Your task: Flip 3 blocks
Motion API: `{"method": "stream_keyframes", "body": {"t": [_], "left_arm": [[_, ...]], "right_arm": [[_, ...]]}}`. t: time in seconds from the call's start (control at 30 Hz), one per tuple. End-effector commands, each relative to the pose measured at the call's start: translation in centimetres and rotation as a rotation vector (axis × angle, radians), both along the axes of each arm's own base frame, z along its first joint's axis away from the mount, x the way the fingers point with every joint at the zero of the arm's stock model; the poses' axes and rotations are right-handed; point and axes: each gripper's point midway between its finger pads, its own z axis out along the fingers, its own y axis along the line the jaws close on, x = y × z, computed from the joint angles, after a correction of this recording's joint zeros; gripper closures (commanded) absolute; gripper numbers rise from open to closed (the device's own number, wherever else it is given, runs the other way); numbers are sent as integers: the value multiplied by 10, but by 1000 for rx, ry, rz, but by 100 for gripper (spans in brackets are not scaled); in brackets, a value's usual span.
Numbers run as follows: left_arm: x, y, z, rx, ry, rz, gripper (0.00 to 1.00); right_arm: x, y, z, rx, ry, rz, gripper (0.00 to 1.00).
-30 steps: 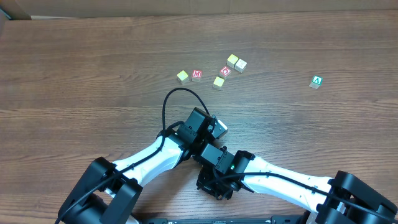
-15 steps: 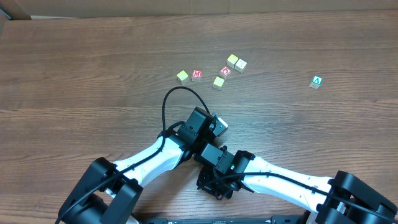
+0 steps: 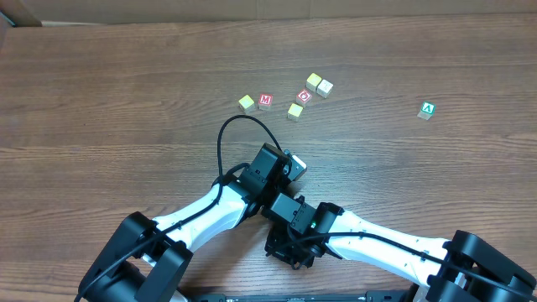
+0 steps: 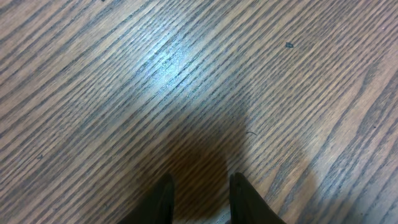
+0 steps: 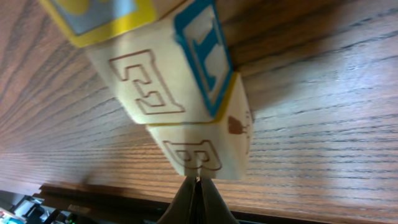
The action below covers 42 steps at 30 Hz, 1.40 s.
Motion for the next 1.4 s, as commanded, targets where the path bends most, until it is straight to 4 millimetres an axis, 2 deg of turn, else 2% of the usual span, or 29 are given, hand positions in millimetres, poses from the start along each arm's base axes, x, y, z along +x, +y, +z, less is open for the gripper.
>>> {"method": "stream_keyframes", "body": {"t": [0.0,0.23,0.4,0.47,0.57,0.6,0.67,0.7,0.77,0.83,0.87,1.0,1.1,1.23,1.37], "left_arm": [[-3,3,-7,15,13,13,76],[7,11,-6,37,-10,80,77],[32,25,4,0,-11,223,80],[44,31,12,-24,-10,295,79],[59,43,24,-42,-8,385,76],[67,56,33,-27,-10,460,68],[74,75,43,16,-29,546,63],[77,85,50,46,-46,591,61],[80,106,65,111,-87,665,57],[80,120,80,156,-124,704,56],[79,129,95,184,-155,726,55],[69,143,131,183,-199,797,54],[58,153,163,149,-231,849,54],[33,164,215,54,-281,899,53],[1,179,265,-55,-356,928,53]], "right_arm": [[-1,16,14,47,-29,46,96],[-14,26,32,55,-91,109,96],[-7,19,67,20,-250,155,96],[-1,10,83,-16,-319,162,96],[9,-16,104,-107,-397,135,96],[17,-38,115,-180,-441,109,96],[24,-62,123,-247,-457,65,96],[28,-74,126,-276,-459,41,96],[34,-96,130,-323,-448,-3,88],[38,-116,131,-364,-422,-53,85],[45,-136,132,-412,-404,-101,83],[59,-180,141,-542,-408,-186,81],[74,-208,159,-626,-450,-212,80],[93,-213,187,-611,-524,-152,80],[113,-197,216,-547,-656,12,78]]}}
